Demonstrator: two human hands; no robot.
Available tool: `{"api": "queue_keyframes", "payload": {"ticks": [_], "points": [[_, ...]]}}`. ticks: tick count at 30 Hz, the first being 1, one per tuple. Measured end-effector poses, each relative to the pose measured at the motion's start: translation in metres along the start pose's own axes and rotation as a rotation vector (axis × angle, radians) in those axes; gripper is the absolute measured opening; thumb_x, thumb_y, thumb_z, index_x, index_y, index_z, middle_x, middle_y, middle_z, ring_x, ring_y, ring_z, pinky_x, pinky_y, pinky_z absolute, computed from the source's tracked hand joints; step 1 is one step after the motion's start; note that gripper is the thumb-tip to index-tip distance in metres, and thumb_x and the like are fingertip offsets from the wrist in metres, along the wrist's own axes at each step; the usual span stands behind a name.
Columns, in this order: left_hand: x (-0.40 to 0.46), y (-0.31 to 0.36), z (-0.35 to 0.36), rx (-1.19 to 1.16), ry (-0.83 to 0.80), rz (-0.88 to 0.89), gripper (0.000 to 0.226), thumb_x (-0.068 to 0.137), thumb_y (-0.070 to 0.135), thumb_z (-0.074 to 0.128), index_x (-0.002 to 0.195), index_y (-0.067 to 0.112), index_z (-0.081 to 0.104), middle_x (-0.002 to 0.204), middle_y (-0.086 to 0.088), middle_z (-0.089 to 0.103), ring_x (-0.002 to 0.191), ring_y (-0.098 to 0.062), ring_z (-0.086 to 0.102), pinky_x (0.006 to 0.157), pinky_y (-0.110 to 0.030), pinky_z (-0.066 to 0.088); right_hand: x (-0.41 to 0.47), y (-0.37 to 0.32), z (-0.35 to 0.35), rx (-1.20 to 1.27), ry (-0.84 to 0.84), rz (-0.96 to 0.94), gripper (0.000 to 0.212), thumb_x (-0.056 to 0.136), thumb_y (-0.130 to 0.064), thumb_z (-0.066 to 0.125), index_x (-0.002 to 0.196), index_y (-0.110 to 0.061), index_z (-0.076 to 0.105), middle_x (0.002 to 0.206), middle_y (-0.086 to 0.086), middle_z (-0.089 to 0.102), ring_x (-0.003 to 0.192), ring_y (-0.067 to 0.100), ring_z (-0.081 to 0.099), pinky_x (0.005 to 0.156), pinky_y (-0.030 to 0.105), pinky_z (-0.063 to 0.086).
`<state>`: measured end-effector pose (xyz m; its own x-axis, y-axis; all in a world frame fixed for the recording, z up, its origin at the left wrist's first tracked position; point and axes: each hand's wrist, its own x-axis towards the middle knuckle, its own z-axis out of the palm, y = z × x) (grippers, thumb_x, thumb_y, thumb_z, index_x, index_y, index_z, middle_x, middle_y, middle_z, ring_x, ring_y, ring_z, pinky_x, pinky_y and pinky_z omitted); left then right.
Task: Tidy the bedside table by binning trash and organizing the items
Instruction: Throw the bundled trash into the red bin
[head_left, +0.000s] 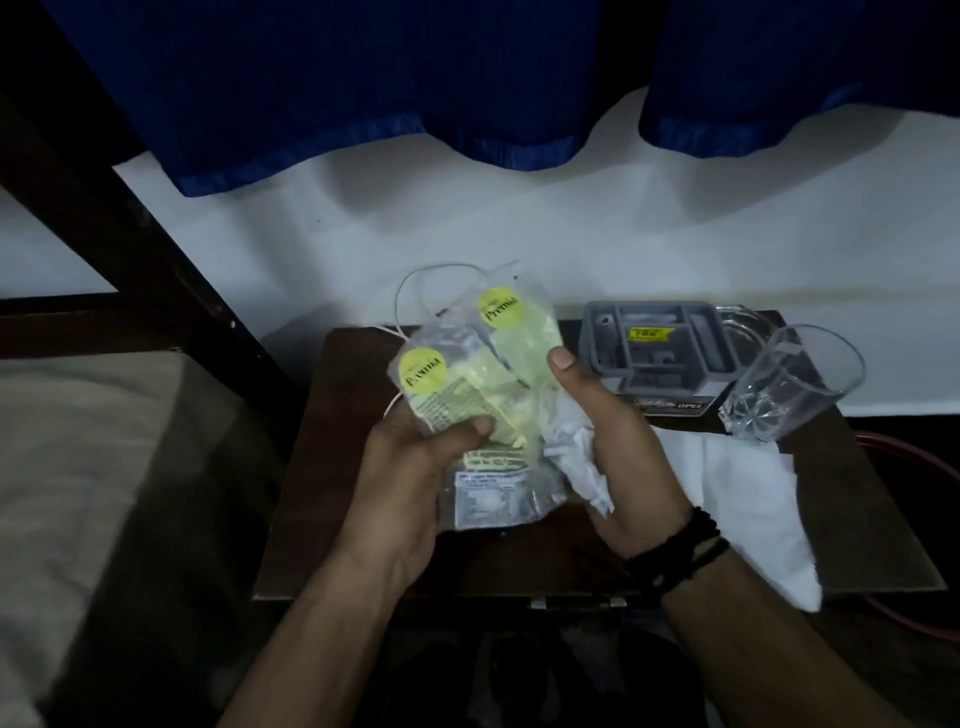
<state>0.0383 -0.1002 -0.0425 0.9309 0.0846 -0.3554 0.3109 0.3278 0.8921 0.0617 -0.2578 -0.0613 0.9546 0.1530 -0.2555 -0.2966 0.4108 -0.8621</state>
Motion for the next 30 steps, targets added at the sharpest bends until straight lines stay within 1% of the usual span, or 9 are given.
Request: {"api": "queue_keyframes", "payload": {"ticks": [2, 4, 7, 10, 13, 19, 22, 25, 30], "points": [[0.000, 0.004, -0.005, -0.006, 0.125, -0.007, 0.028, 0.084, 0.003, 0.071, 0.110, 0.012, 0.072, 0.104, -0.010, 0.078, 0.090, -0.032, 0.076, 0.078, -0.052, 0.060, 0.001, -0.004, 0.003, -0.040, 0.155, -0.101, 0.081, 0.066, -0.069, 0.080, 0.118, -0.008, 0.070, 0.109, 0.006, 0.074, 0.100, 0.019, 0.072, 0.110, 0.050, 0.045], [0.002, 0.008, -0.010, 0.025, 0.222, -0.005, 0.020, 0.084, 0.015, 0.073, 0.102, 0.024, 0.071, 0.098, 0.006, 0.078, 0.085, -0.022, 0.074, 0.081, -0.046, 0.051, 0.000, -0.014, 0.004, -0.072, 0.381, -0.284, 0.073, 0.060, -0.077, 0.079, 0.095, -0.014, 0.066, 0.090, 0.016, 0.061, 0.087, 0.030, 0.060, 0.092, 0.044, 0.047], [0.000, 0.012, -0.011, 0.021, 0.260, -0.024, 0.009, 0.087, 0.024, 0.068, 0.094, 0.029, 0.069, 0.087, 0.011, 0.077, 0.084, -0.015, 0.071, 0.074, -0.037, 0.043, -0.014, -0.035, 0.015, -0.190, 0.511, -0.645, 0.040, 0.093, -0.059, 0.057, 0.077, -0.023, 0.048, 0.074, -0.010, 0.050, 0.075, 0.010, 0.047, 0.077, 0.028, 0.039], [-0.003, 0.009, -0.001, 0.022, 0.154, -0.102, 0.012, 0.087, 0.023, 0.062, 0.092, 0.030, 0.070, 0.087, 0.004, 0.077, 0.079, -0.018, 0.071, 0.076, -0.039, 0.048, -0.029, -0.044, 0.037, -0.363, 0.449, -0.888, 0.022, 0.102, -0.045, 0.042, 0.089, -0.026, 0.044, 0.081, -0.022, 0.047, 0.078, -0.003, 0.045, 0.079, 0.012, 0.036], [-0.014, 0.007, 0.006, 0.069, -0.079, -0.198, 0.020, 0.084, 0.028, 0.053, 0.099, 0.029, 0.066, 0.080, 0.005, 0.073, 0.066, -0.016, 0.067, 0.070, -0.035, 0.042, -0.024, -0.025, 0.040, -0.644, 0.351, -0.883, 0.037, 0.103, -0.053, 0.037, 0.101, -0.018, 0.048, 0.102, 0.000, 0.045, 0.095, 0.009, 0.046, 0.090, 0.022, 0.036], [-0.022, 0.009, 0.000, 0.078, -0.442, -0.217, 0.051, 0.067, 0.044, 0.063, 0.116, 0.029, 0.065, 0.103, -0.001, 0.075, 0.075, -0.030, 0.074, 0.069, -0.039, 0.039, -0.013, 0.004, 0.023, -1.169, 0.370, -0.808, 0.047, 0.104, -0.052, 0.033, 0.110, -0.011, 0.056, 0.115, 0.006, 0.050, 0.107, 0.024, 0.049, 0.095, 0.040, 0.040], [-0.022, 0.006, 0.008, 0.143, -0.306, -0.142, 0.040, 0.073, 0.041, 0.077, 0.111, 0.040, 0.067, 0.099, 0.003, 0.077, 0.074, -0.023, 0.075, 0.075, -0.043, 0.045, -0.012, 0.004, 0.022, -1.178, 0.287, -0.784, 0.041, 0.105, -0.049, 0.032, 0.113, -0.017, 0.055, 0.115, 0.002, 0.050, 0.107, 0.023, 0.049, 0.096, 0.044, 0.041], [-0.017, 0.006, 0.010, 0.062, -0.134, -0.135, 0.031, 0.076, 0.033, 0.077, 0.106, 0.037, 0.071, 0.094, 0.004, 0.078, 0.068, -0.016, 0.073, 0.062, -0.030, 0.049, -0.013, -0.003, 0.017, -1.083, 0.205, -0.768, 0.047, 0.105, -0.051, 0.030, 0.122, -0.017, 0.058, 0.120, 0.001, 0.052, 0.114, 0.025, 0.051, 0.100, 0.046, 0.041], [0.004, 0.015, -0.017, -0.304, 0.108, -0.268, 0.041, 0.078, 0.029, 0.068, 0.119, 0.028, 0.067, 0.104, 0.002, 0.079, 0.078, -0.016, 0.077, 0.060, -0.036, 0.058, -0.005, -0.012, -0.004, -0.700, 0.369, -0.720, 0.034, 0.099, -0.026, 0.052, 0.133, -0.026, 0.052, 0.131, 0.005, 0.049, 0.120, 0.014, 0.053, 0.106, 0.045, 0.045]]}}
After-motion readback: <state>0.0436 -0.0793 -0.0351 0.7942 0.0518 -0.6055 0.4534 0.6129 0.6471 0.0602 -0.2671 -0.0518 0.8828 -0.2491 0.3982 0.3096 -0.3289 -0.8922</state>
